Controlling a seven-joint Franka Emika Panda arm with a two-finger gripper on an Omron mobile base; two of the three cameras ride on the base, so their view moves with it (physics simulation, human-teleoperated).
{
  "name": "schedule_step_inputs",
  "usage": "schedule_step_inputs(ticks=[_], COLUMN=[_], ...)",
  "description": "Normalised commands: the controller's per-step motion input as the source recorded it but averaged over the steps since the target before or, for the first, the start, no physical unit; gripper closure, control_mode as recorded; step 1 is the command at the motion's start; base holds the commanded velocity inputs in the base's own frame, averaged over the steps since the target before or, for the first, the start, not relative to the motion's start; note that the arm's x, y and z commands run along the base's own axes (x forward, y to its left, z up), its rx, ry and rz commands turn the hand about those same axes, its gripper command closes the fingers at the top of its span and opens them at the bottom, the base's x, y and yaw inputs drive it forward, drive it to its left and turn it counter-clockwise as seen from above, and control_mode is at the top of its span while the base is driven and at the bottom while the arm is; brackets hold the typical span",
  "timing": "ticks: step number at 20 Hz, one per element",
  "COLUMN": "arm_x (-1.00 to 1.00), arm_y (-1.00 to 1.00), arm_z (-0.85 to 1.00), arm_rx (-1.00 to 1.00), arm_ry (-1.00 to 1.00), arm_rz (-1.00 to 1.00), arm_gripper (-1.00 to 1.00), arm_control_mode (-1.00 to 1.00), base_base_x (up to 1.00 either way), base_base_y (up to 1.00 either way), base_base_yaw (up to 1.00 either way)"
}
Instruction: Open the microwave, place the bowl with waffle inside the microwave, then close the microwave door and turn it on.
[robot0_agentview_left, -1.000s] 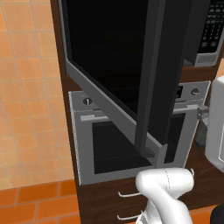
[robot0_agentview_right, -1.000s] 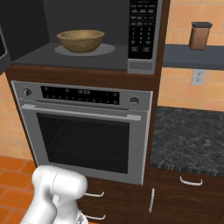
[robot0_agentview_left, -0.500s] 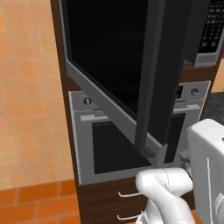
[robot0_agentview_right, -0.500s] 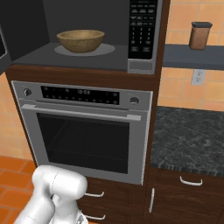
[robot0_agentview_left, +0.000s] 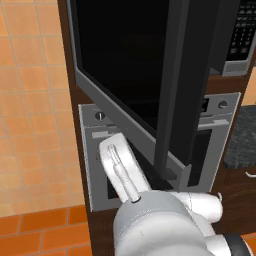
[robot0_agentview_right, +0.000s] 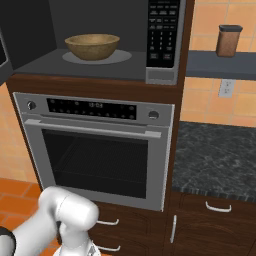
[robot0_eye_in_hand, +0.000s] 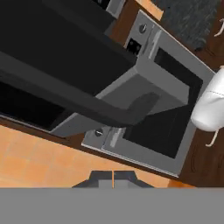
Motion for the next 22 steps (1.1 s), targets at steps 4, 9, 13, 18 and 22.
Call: schedule_step_inputs(ticks=[4,9,13,18,22], arm_x=[1.00,1.00,1.00,0.94,0.90], arm_y=[0.39,0.06,-0.39,-0.90,-1.00], arm_z=[-0.37,-0.01,0.01,0.04,0.02], arm_rx=[-0.30,-0.32,-0.34,-0.20,-0.12], arm_ry=[0.04,-0.09,-0.08,-0.08,-0.13], arm_rz=[-0.26,-0.18,-0.17,-0.08,0.00], arm_gripper=[1.00,1.00,1.00,1.00,1.00], arm_control_mode=[-1.00,-1.00,-1.00,-1.00,-1.00], base_base_x=[0.00,0.00,0.00,0.00,0.00], base_base_y=[0.00,0.00,0.00,0.00,0.00], base_base_yaw=[0.00,0.00,0.00,0.00,0.00])
